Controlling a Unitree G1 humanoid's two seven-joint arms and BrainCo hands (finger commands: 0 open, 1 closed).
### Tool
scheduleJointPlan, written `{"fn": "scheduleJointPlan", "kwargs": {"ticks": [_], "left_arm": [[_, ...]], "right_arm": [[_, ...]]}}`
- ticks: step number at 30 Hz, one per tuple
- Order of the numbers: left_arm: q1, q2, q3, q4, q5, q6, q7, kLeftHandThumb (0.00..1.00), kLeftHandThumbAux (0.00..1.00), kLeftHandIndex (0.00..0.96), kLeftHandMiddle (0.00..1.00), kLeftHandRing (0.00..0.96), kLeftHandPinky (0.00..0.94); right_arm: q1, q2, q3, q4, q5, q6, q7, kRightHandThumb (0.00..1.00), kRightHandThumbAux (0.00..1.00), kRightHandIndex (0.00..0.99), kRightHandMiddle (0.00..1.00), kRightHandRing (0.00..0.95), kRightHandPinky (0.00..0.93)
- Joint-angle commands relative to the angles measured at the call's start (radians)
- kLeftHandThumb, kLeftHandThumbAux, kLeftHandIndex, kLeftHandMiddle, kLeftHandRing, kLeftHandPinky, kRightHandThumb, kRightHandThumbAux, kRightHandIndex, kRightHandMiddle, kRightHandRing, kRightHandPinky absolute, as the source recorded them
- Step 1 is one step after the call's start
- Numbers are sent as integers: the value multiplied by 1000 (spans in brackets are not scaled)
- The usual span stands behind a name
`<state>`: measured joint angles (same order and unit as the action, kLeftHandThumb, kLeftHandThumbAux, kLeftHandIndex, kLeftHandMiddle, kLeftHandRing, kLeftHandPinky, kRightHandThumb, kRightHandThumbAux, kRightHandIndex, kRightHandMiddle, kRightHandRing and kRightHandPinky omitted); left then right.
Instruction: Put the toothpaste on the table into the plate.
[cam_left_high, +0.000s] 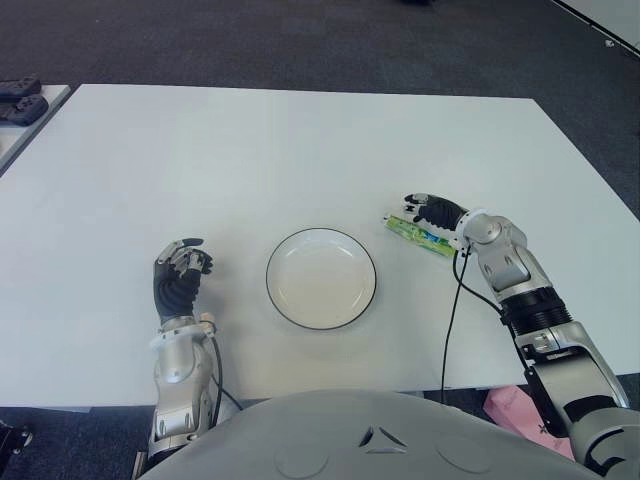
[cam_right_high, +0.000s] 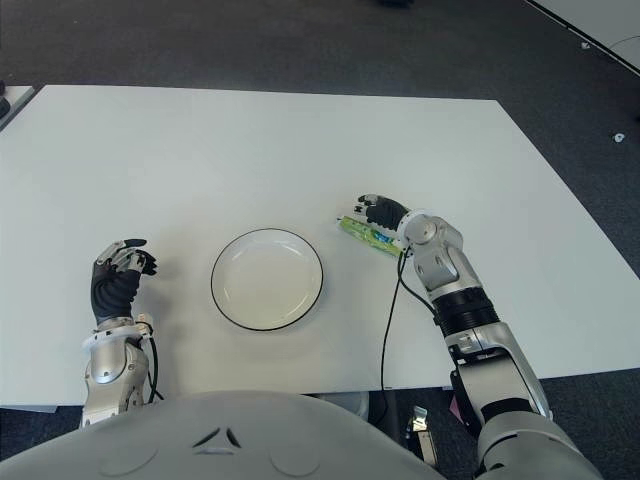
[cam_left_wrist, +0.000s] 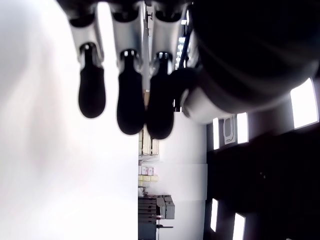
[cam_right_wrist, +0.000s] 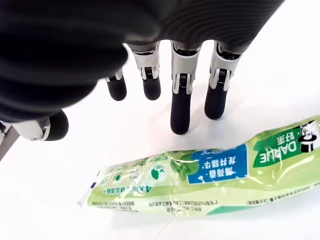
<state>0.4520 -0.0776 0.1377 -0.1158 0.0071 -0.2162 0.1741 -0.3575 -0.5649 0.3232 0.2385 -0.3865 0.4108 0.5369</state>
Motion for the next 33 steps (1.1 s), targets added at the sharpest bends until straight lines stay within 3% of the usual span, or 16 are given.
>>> {"fn": "scheduleJointPlan", "kwargs": {"ticks": [1, 14, 24, 29, 33], "left_arm": [[4, -4, -7, -4, -7, 3, -13, 696, 721, 436, 654, 623, 589], [8, -4, -8, -14, -16, 21, -16, 696, 722, 435, 656, 627, 581], [11, -22, -10, -35, -8, 42, 5, 696, 722, 435, 653, 626, 575], [9, -36, -8, -45, -17, 55, 7, 696, 721, 436, 651, 625, 583], [10, -41, -12, -48, -14, 53, 8, 698, 721, 436, 652, 627, 579]], "right_arm": [[50, 5, 79, 30, -13, 13, 85, 555, 189, 0, 0, 0, 0], [34, -46, 138, 14, -56, -59, 140, 598, 173, 0, 0, 0, 0], [21, -110, 169, -40, -96, -104, 217, 572, 174, 0, 0, 0, 0], [60, -160, 186, -168, -147, -68, 259, 563, 172, 0, 0, 0, 0], [60, -175, 205, -189, -195, -52, 284, 550, 167, 0, 0, 0, 0]]}}
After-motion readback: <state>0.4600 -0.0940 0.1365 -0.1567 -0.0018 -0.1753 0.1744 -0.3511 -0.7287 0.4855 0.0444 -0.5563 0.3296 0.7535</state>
